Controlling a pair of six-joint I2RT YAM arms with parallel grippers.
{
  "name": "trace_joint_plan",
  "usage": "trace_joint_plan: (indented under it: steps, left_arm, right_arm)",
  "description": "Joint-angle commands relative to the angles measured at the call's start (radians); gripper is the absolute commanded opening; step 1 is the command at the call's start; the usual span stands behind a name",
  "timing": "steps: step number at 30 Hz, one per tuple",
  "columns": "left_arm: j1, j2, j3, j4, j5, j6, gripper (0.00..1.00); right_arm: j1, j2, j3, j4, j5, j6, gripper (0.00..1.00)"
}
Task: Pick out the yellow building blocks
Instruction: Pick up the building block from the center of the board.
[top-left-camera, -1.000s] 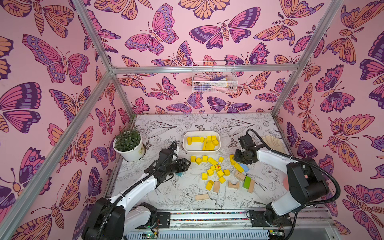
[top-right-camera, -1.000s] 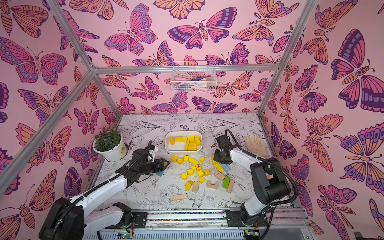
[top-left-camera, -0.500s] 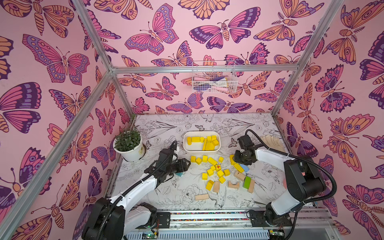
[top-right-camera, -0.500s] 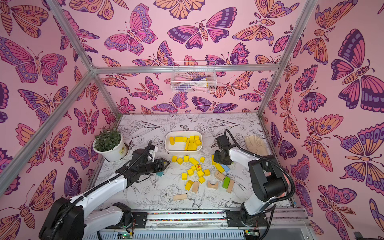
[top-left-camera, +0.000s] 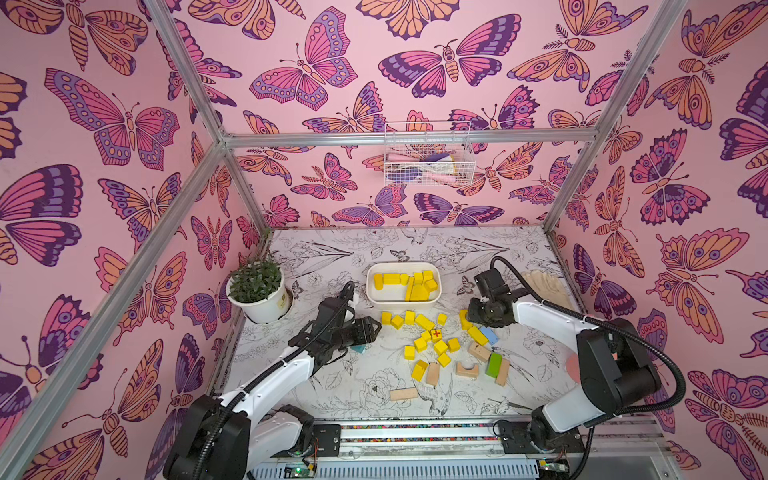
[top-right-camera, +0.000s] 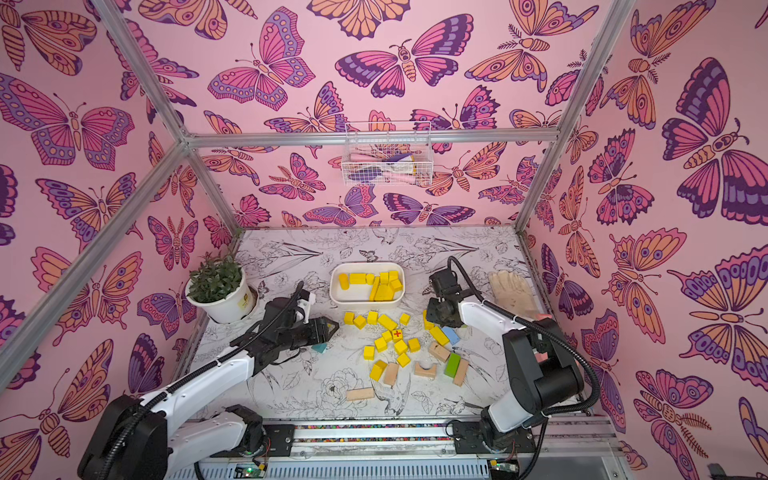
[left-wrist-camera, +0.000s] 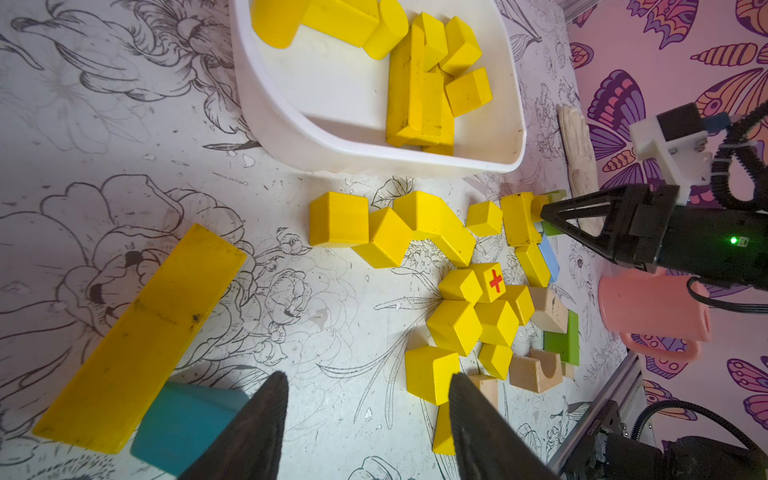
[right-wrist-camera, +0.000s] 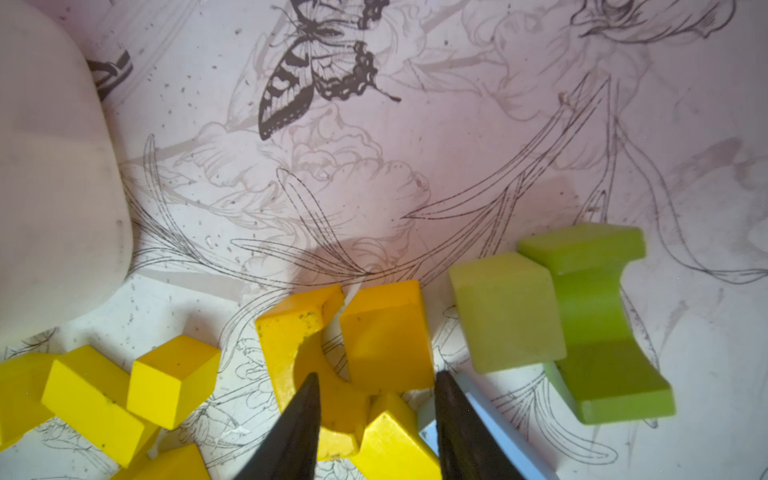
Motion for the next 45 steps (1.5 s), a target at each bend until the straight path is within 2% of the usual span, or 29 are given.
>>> trace_joint_plan:
  steps: [1,7,13,17,25,30,45]
  left_arm:
    - [0.006,0.002,0.006,-0.004,0.002,0.005,0.62]
    - [0.006,0.001,0.006,-0.004,0.001,0.005,0.62]
    - [0.006,0.001,0.006,-0.004,0.001,0.005,0.62]
    - [0.006,0.001,0.006,-0.003,0.001,0.004,0.62]
    - [0.006,-0.001,0.005,-0.004,0.001,0.005,0.62]
    - [0.006,0.002,0.008,-0.003,0.000,0.006,0.62]
    - [0.006,0.001,0.006,-0.004,-0.001,0.005,0.62]
  right_arm:
    - [0.006,0.033,0.028,-0.038,0.021,0.010,0.46]
    - [0.006,0.059,0.048,-0.056,0.026,0.012,0.43]
    - [0.005,0.049,0.041,-0.053,0.030,0.013,0.29]
    - [0.005,0.044,0.037,-0.048,0.031,0.013,0.23]
    - [0.005,0.011,0.012,-0.024,0.034,0.014,0.23]
    - [0.006,0.047,0.082,-0.080,0.019,-0.013,0.23]
    - [0.012,0.032,0.203,-0.139,-0.010,-0.038,0.22]
